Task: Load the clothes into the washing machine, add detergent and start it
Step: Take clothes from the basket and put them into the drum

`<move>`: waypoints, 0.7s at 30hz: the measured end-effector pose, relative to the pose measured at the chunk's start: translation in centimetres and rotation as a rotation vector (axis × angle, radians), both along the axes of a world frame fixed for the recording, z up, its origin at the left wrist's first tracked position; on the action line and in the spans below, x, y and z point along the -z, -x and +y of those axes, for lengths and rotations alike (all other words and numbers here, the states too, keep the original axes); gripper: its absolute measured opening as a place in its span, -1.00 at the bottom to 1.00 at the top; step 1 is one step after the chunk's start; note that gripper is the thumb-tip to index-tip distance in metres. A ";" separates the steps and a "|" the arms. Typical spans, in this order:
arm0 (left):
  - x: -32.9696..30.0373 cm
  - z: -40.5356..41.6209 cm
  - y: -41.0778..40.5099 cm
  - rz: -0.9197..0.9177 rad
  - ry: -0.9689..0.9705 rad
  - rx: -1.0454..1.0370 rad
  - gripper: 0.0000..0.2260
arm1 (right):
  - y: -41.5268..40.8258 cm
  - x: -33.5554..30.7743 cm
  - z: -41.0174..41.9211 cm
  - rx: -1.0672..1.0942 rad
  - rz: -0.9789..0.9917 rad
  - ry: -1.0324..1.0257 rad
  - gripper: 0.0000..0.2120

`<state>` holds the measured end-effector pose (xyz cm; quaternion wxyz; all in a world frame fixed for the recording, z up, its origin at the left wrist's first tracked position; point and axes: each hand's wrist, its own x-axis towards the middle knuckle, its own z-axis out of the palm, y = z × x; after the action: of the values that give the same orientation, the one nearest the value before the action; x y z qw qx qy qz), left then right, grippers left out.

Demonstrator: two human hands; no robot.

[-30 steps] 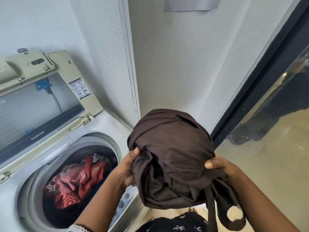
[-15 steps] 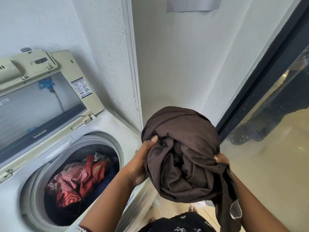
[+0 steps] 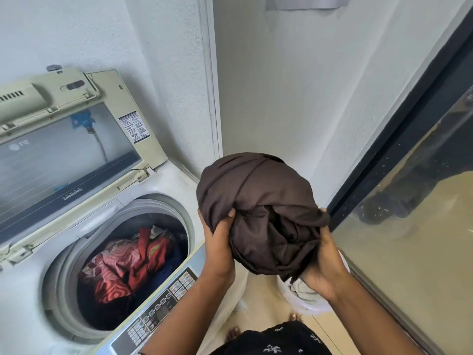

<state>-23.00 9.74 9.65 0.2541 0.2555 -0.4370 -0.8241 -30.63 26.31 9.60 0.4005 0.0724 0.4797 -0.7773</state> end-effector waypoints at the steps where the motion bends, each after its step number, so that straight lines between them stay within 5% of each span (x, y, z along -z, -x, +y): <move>1: -0.2 0.1 -0.2 0.016 -0.072 -0.001 -0.27 | -0.2 -0.1 -0.5 0.014 0.002 0.075 -0.40; 4: -1.0 -0.6 -1.2 0.055 -0.196 0.073 -0.60 | -0.5 -0.3 -1.9 -0.007 0.072 0.160 0.04; 6: -1.0 -2.0 -2.0 0.061 -0.167 0.083 -0.65 | -0.2 -0.3 -3.1 -0.035 0.121 0.134 0.11; 13: 0.7 -7.9 -7.1 -0.061 -0.034 -0.056 -0.36 | 0.3 0.3 -9.9 -0.255 0.217 0.143 0.00; 21: 3.5 -12.2 -13.8 -0.154 -0.133 -0.351 -0.59 | -2.3 4.0 -19.8 -0.564 0.162 0.035 -0.30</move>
<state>-9.22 -2.43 6.12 0.3422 0.4063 -0.3486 -0.7722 -28.33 6.50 5.58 0.5625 -0.1329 0.4978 -0.6466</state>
